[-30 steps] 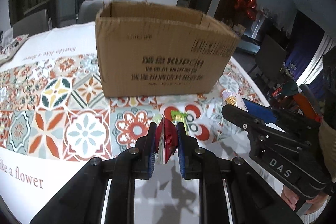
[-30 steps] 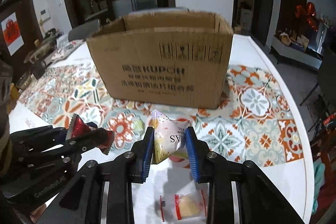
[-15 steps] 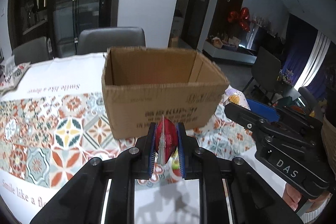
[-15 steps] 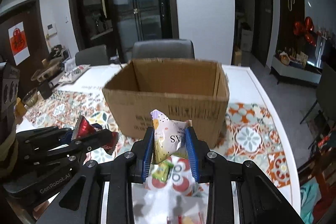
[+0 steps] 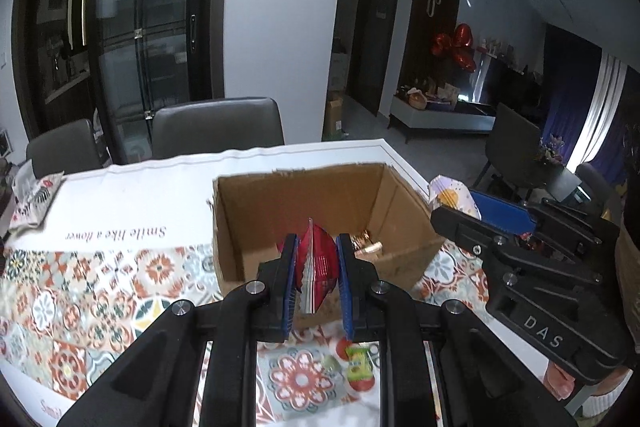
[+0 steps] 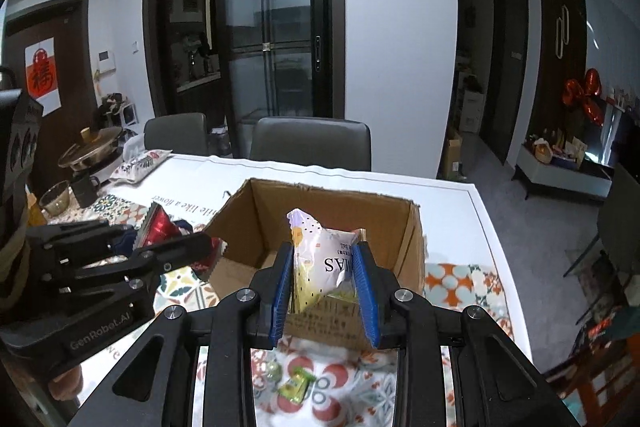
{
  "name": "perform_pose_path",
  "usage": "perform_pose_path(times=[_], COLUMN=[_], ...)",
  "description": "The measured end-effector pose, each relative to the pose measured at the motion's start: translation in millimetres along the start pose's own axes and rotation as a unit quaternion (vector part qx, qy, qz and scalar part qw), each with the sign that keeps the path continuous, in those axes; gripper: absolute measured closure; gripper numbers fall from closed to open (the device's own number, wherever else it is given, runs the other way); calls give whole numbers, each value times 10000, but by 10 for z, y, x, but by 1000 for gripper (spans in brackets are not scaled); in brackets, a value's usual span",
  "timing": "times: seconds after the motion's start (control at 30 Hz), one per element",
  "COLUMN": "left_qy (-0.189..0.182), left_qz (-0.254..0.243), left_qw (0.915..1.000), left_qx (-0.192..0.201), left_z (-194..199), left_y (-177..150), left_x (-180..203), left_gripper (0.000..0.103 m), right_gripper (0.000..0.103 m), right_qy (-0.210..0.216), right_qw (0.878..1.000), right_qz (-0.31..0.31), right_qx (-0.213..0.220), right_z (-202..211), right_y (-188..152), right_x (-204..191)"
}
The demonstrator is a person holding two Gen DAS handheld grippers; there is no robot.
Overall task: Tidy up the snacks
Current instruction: 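Carry both snacks over the cardboard box and release them inside, then return to the pile and grasp the green-yellow candy with the right tool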
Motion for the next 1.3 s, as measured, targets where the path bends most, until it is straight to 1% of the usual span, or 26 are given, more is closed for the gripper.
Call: perform_pose_path(times=[0.2, 0.37, 0.57, 0.6, 0.63, 0.67, 0.7, 0.73, 0.83, 0.9, 1.0, 1.17, 1.3], left_qy=[118, 197, 298, 345, 466, 565, 672, 684, 709, 650, 708, 580, 579], left_qz=[-122, -145, -187, -223, -266, -296, -335, -350, -243, -213, -172, -193, -164], left_qw=[9999, 9996, 9990, 9988, 9983, 9978, 9971, 9970, 9971, 9976, 9973, 9981, 9982], left_qx=[-22, -120, -266, -252, -241, -193, -122, -125, -157, -122, -74, -29, -9], left_z=[-208, -404, -650, -670, -683, -660, -634, -615, -544, -489, -389, -255, -178], left_y=[178, 243, 295, 300, 300, 283, 264, 247, 173, 113, -7, -215, -400], left_x=[-68, -121, -179, -198, -202, -192, -192, -192, -219, -214, -196, -115, -91], left_gripper=[84, 84, 83, 72, 50, 44, 43, 43, 43, 42, 43, 43, 43], right_gripper=[72, 72, 71, 71, 69, 66, 55, 48, 48, 48, 48, 48, 48], right_qy=[-50, -176, -251, -233, -226, -233, -312, -412, -505, -593, -584, -537, -344], right_qw=[9999, 9994, 9988, 9988, 9987, 9985, 9982, 9978, 9976, 9974, 9978, 9983, 9986], right_qz=[137, 263, 312, 317, 327, 372, 399, 385, 400, 337, 182, 10, -93], right_qx=[-71, -111, -281, -306, -325, -331, -336, -334, -250, -240, -238, -211, -400], right_z=[-211, -408, -645, -676, -692, -716, -730, -727, -668, -609, -514, -353, -329], right_y=[145, 214, 237, 237, 227, 220, 209, 189, 116, 57, -27, -229, -430], right_x=[45, 100, 158, 166, 172, 169, 177, 192, 205, 223, 240, 198, 137])
Point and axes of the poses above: each gripper's, at about its wrist camera, not at the fingertips, and z roughly against the way its jaws point, x to its right, y to its top, the point moved 2 cm from there along -z, roughly the way its jaws point, and after that the axes turned 9 degrees about -y, right-handed, at the moved point
